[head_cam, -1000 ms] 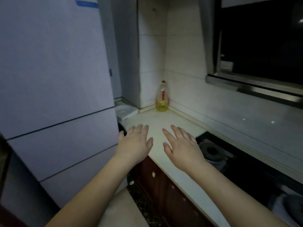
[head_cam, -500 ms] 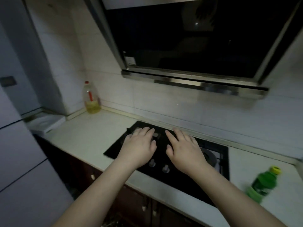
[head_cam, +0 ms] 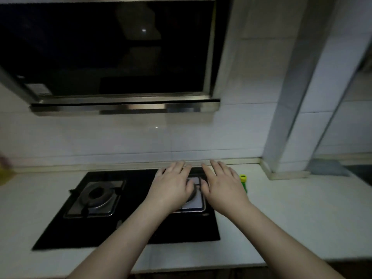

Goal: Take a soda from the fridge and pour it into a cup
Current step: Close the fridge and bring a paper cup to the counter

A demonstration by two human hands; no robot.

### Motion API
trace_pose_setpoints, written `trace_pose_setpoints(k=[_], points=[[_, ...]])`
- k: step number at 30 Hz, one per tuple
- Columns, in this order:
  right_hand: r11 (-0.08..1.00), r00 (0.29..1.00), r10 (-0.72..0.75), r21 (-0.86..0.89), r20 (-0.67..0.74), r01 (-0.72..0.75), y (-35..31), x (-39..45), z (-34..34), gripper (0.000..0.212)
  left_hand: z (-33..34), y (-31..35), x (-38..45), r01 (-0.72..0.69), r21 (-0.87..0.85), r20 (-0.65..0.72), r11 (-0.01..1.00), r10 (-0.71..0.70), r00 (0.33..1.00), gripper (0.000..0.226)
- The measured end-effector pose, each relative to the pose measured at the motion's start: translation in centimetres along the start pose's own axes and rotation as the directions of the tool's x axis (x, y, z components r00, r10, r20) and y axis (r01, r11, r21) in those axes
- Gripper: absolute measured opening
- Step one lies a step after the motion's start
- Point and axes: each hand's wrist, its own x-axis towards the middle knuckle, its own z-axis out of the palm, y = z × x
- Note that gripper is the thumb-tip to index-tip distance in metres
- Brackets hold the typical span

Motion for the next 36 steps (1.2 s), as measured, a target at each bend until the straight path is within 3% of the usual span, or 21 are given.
trace_pose_setpoints(k=[9, 13, 19, 28, 36], points=[[0.95, 0.955, 0.296, -0.106, 0.003, -0.294, 7.9, -2.9, -1.0, 0.064, 3.3, 6.7, 5.3, -0.36, -0.035, 0.025, 0.932, 0.361, 0.932, 0.055], [0.893, 0.904, 0.426, -0.144, -0.039, -0.427, 11.0, -5.3, -1.5, 0.069, 4.2, 10.5, 7.2, -0.487, -0.082, 0.033, 0.87, 0.491, 0.871, 0.055], [0.797, 0.816, 0.578, -0.21, -0.007, -0.566, 15.5, -9.7, -3.1, 0.056, 5.1, 16.8, 8.4, -0.651, -0.131, 0.051, 0.748, 0.661, 0.749, 0.055], [0.625, 0.651, 0.757, -0.23, -0.051, -0.746, 23.2, -17.1, -6.0, 0.057, 6.9, 29.2, 8.6, -0.82, -0.21, 0.06, 0.533, 0.844, 0.533, 0.055], [0.504, 0.528, 0.843, -0.194, -0.104, -0.842, 33.6, -23.1, -9.3, 0.057, 7.8, 43.0, 9.9, -0.864, -0.23, 0.046, 0.449, 0.891, 0.451, 0.055]])
